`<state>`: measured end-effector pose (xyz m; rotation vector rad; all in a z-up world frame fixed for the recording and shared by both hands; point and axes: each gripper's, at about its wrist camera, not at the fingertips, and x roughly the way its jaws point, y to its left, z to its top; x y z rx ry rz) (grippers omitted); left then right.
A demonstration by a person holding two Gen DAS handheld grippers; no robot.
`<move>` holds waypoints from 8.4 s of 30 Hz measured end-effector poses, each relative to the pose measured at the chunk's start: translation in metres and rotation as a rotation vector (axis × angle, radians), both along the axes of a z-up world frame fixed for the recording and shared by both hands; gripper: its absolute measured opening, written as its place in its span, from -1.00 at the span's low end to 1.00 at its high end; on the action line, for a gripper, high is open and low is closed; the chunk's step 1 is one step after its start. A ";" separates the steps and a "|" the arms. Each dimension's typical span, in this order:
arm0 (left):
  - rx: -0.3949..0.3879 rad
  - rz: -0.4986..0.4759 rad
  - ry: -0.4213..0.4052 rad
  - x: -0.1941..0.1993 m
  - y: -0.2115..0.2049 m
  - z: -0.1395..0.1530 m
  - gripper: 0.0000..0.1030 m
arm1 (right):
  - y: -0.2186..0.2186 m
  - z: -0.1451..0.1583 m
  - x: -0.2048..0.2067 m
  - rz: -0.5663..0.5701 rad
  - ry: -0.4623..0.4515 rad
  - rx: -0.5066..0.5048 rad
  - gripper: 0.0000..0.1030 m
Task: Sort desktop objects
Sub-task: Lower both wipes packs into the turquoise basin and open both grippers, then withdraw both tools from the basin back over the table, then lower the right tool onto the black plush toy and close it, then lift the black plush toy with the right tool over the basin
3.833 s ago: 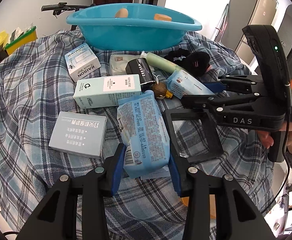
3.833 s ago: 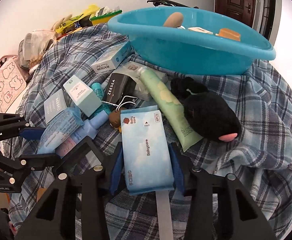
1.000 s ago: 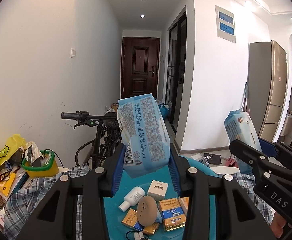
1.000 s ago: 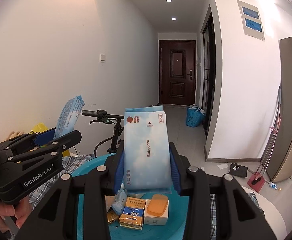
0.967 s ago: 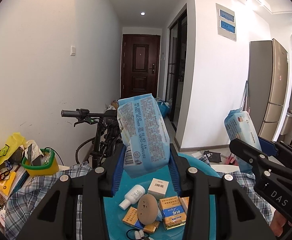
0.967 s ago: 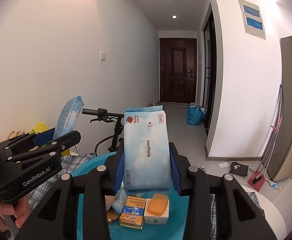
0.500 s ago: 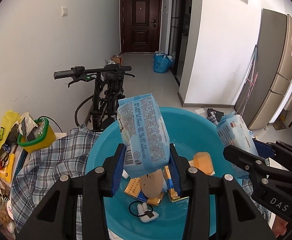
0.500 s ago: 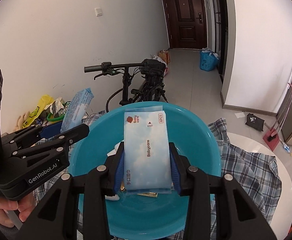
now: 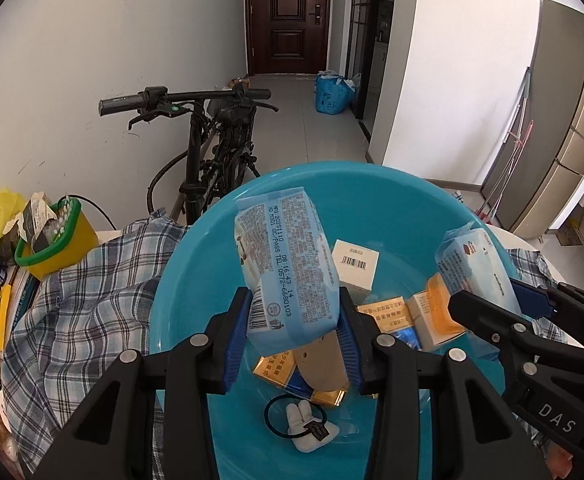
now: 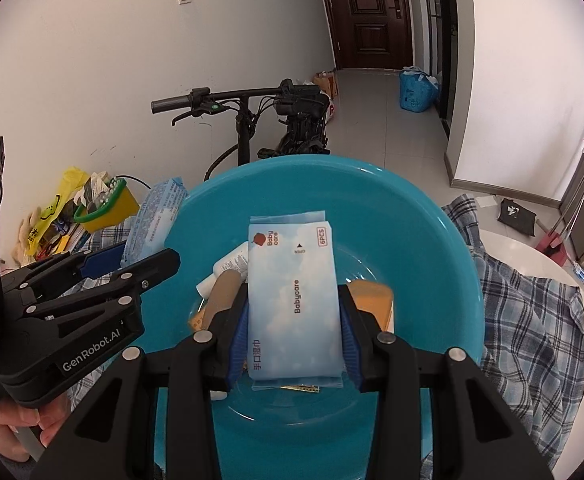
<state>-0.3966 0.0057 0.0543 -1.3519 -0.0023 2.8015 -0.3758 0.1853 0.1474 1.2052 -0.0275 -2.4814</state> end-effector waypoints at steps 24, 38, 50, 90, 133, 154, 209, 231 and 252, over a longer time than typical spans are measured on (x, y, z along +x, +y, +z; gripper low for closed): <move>0.047 0.052 -0.111 -0.013 -0.015 -0.050 0.00 | -0.019 -0.056 -0.007 0.038 -0.111 0.050 -0.25; -0.020 0.062 0.002 0.001 -0.023 -0.034 0.56 | -0.013 -0.049 -0.004 0.011 -0.073 0.067 0.14; -0.065 -0.002 0.324 0.055 -0.018 0.008 0.56 | 0.009 -0.014 0.028 -0.008 0.168 0.039 0.34; 0.030 -0.176 0.641 0.254 -0.004 0.046 1.00 | 0.038 0.025 0.196 0.080 0.499 0.016 1.00; 0.050 -0.088 -0.009 0.218 0.001 -0.057 1.00 | 0.038 -0.072 0.168 0.152 0.029 0.189 0.70; 0.037 -0.104 -0.036 0.217 0.007 -0.071 1.00 | 0.038 -0.105 0.145 0.186 0.018 0.237 -0.19; 0.039 -0.034 0.685 0.176 0.010 0.052 0.70 | 0.019 0.038 0.148 -0.034 0.565 -0.041 -0.37; 0.086 0.049 0.482 0.046 -0.017 0.038 0.70 | 0.005 0.026 0.048 -0.056 0.455 -0.020 -0.37; 0.020 0.015 0.006 -0.004 0.001 -0.030 0.70 | 0.019 -0.023 0.008 -0.063 0.092 0.048 -0.36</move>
